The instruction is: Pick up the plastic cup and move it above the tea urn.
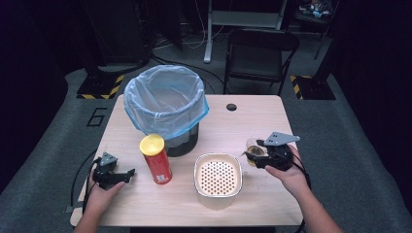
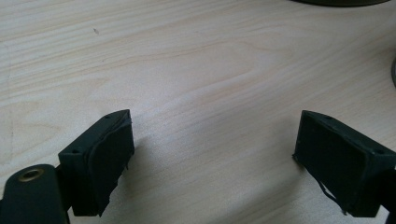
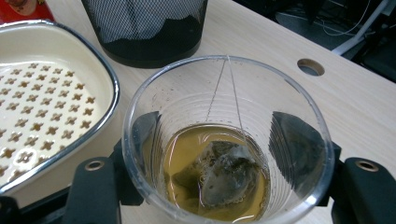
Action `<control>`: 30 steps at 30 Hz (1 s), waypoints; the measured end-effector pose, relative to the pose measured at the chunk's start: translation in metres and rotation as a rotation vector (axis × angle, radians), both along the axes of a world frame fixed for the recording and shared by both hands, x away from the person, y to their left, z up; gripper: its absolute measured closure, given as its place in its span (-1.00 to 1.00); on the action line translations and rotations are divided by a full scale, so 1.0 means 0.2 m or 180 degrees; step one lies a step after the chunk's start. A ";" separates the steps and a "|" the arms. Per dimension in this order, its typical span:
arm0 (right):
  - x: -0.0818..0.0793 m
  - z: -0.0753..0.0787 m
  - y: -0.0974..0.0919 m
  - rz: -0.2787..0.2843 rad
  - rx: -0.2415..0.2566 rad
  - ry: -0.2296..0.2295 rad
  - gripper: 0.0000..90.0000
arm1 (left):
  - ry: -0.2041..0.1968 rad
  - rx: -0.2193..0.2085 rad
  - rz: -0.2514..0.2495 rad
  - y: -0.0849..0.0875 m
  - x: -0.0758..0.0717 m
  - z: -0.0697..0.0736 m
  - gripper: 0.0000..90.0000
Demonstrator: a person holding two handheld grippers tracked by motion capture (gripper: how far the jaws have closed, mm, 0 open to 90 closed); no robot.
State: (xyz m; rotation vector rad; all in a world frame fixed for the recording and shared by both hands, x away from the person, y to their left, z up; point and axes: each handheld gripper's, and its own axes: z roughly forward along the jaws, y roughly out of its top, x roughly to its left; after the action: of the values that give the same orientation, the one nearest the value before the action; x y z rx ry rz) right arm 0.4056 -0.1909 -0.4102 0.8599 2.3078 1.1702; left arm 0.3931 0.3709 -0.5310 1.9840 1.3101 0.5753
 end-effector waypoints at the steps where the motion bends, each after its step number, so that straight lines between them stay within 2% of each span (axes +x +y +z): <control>1: 0.01 0.00 0.00 0.0011 -0.0013 -0.0015 -0.24 | -0.0001 -0.0001 0.0000 0.00 0.00 0.00 -0.74; 3: 0.02 0.01 0.01 0.0020 -0.0006 -0.0043 -0.24 | 0.0013 -0.0004 -0.0001 0.00 0.00 0.00 -0.74; 8: 0.04 0.04 0.05 0.0099 -0.0125 -0.0148 -0.24 | 0.0016 -0.0006 0.0003 0.00 0.00 0.00 -0.74; 16: 0.04 0.08 0.13 0.0282 -0.0386 -0.0450 -0.24 | 0.0023 -0.0008 0.0003 0.00 0.00 0.00 -0.74; 21: 0.03 0.10 0.19 0.0432 -0.0580 -0.0725 -0.24 | -0.0001 -0.0003 0.0001 0.00 0.00 0.00 -0.74; 27: 0.01 0.11 0.24 0.0591 -0.0687 -0.0979 -0.24 | 0.0000 -0.0001 0.0000 0.00 0.00 0.00 -0.74; 30: 0.00 0.12 0.26 0.0647 -0.0684 -0.1006 -0.24 | 0.0000 -0.0002 0.0001 0.00 0.00 0.00 -0.74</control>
State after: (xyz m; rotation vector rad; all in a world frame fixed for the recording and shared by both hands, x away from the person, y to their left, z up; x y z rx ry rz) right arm 0.4064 -0.1397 -0.3861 0.3415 2.2389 1.0271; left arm 0.3931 0.3708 -0.5310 1.9833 1.3104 0.5751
